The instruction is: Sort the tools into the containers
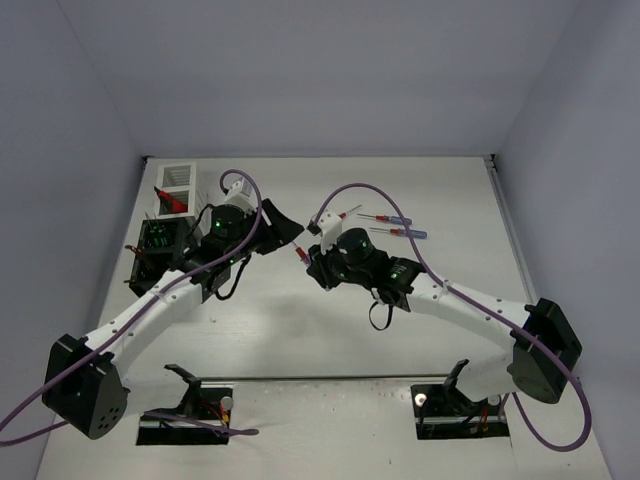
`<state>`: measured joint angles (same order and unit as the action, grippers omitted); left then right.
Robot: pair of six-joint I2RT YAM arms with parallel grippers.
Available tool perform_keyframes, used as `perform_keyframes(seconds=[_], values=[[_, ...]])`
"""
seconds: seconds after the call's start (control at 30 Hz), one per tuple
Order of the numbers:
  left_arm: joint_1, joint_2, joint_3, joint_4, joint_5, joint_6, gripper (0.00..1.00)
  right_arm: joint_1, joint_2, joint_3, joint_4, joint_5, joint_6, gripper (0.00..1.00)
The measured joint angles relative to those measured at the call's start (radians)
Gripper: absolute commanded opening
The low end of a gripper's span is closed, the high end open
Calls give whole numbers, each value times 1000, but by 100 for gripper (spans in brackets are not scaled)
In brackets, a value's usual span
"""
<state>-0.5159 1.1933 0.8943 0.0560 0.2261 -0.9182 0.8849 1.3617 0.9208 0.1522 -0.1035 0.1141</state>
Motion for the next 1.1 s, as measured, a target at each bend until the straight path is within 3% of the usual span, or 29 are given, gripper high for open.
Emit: perform_keyframes(seconds=[0.17, 0.33, 0.53, 0.57, 0.7, 0.8, 1.1], values=[[-9, 49, 0, 0, -7, -9, 41, 0, -4, -12, 19, -10, 10, 0], [-27, 71, 2, 7, -7, -21, 9, 0, -12, -12, 25, -16, 16, 0], [-30, 84, 19, 11, -4, -35, 0, 0, -18, -15, 32, -14, 22, 2], [-33, 84, 25, 10, -8, -32, 0, 0, -19, -15, 36, -9, 24, 6], [-32, 84, 46, -2, -14, -14, 0, 0, -24, -16, 51, 3, 27, 50], [-16, 89, 91, -39, -28, 27, 0, 0, -34, -23, 58, 15, 40, 65], [262, 160, 392, -168, -92, 298, 0, 0, -148, -79, 44, 78, 66, 70]])
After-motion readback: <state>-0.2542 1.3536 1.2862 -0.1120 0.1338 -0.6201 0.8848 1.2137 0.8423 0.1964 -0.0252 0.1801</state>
